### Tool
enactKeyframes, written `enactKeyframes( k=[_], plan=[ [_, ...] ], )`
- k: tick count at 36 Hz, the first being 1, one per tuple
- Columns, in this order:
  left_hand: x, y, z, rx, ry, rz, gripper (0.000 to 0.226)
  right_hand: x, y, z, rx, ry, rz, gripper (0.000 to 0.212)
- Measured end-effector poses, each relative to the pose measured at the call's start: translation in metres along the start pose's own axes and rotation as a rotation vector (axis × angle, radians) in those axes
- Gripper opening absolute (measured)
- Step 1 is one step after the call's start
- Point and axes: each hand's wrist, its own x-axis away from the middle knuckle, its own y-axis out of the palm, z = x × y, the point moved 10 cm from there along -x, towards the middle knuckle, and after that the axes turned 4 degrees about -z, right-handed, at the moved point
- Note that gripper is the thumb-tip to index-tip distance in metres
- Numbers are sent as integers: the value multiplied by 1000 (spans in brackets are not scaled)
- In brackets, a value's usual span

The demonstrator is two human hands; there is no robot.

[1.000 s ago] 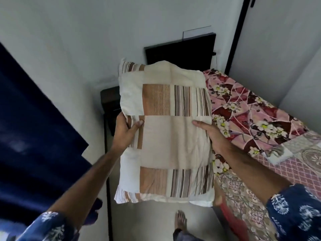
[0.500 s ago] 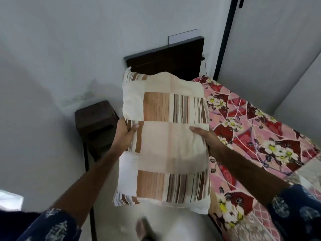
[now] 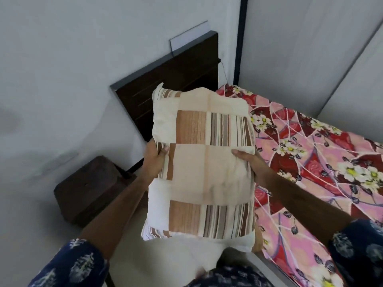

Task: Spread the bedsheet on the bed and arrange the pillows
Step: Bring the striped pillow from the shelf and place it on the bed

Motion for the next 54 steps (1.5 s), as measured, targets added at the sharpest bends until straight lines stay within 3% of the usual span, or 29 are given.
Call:
enactKeyframes(
  k=[4, 10, 19, 25, 29, 35, 38, 44, 49, 54],
  plan=[
    [-75, 9, 3, -2, 90, -104, 25, -53, -3, -8, -22, 11, 65, 39],
    [-191, 36, -16, 35, 113, -209, 30, -150, -19, -14, -138, 14, 191, 44],
    [-359, 94, -57, -48, 28, -360, 33, -282, -47, -23, -305, 101, 313, 38],
    [-446, 125, -74, -133, 20, -454, 32, -349, -58, -24, -343, 120, 368, 47],
    [-499, 145, -78, -186, 38, -501, 32, -387, -59, -31, -373, 104, 409, 37],
    [-586, 174, -122, -309, 64, -581, 30, -458, -58, -16, -398, 85, 501, 37],
    [-641, 184, -155, -463, 117, -564, 26, -505, -60, 2, -392, 42, 568, 44],
    [-722, 200, -214, -720, 211, -491, 36, -605, -56, 36, -316, -51, 679, 35],
    [-763, 216, -244, -750, 325, -448, 48, -676, -55, 71, -244, -47, 736, 74],
    [-783, 233, -304, -727, 283, -472, 50, -717, -62, 100, -185, -31, 834, 90]
  ],
)
